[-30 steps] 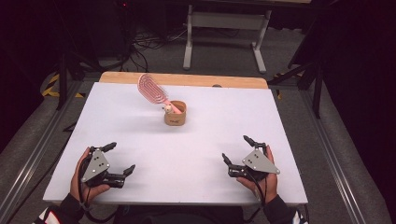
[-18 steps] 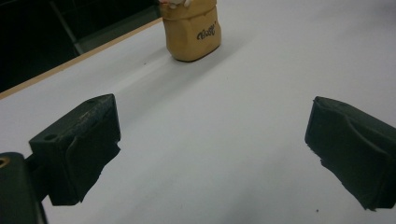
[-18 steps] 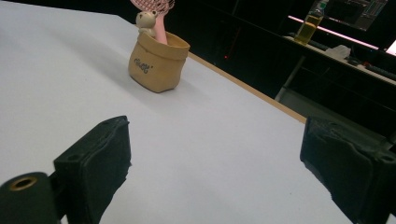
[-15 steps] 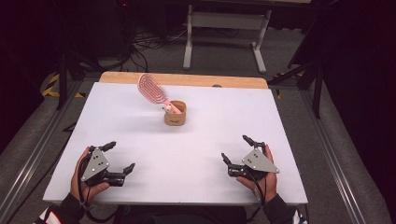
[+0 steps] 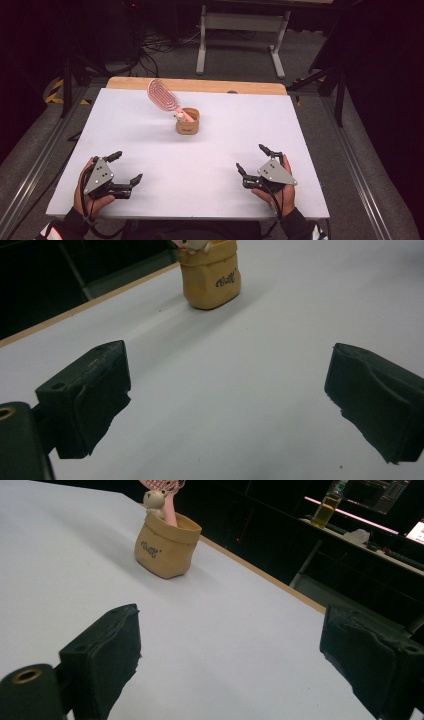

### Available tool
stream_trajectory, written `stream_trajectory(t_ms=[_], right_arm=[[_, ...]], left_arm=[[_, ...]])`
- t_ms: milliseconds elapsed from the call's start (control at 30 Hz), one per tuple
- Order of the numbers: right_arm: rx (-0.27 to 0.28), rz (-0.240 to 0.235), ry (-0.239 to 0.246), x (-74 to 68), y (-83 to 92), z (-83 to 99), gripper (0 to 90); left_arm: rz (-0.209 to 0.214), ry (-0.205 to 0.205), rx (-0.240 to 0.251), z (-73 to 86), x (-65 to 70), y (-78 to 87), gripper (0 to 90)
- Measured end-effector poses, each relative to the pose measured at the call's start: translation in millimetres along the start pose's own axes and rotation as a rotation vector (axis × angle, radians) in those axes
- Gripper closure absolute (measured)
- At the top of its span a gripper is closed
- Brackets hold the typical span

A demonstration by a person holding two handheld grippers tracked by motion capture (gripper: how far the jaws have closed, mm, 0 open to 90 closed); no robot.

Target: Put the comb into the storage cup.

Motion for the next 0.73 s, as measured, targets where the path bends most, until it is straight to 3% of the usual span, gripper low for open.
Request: stream_trajectory(t_ms=[533, 733], right_arm=[[-0.005, 0.002, -0.007, 4.5, 0.1, 3.2, 10.8], [-0.017, 0.009, -0.047, 9.9, -0.8, 8.0, 10.9]], left_arm=[[-0.005, 0.012, -0.008, -0.1, -5.6, -1.4, 6.2], [0.003, 0.015, -0.002, -0.5, -5.2, -4.2, 6.7]])
Point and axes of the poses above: each handheld gripper's, and its own axes: y roughly backward along the jaws, z roughly out of its underside, x roughly to its right, the point moved 8 cm from there along -y, roughly forward along the jaws, and after that the axes turned 3 degrees about x, right-handed, at the moved point
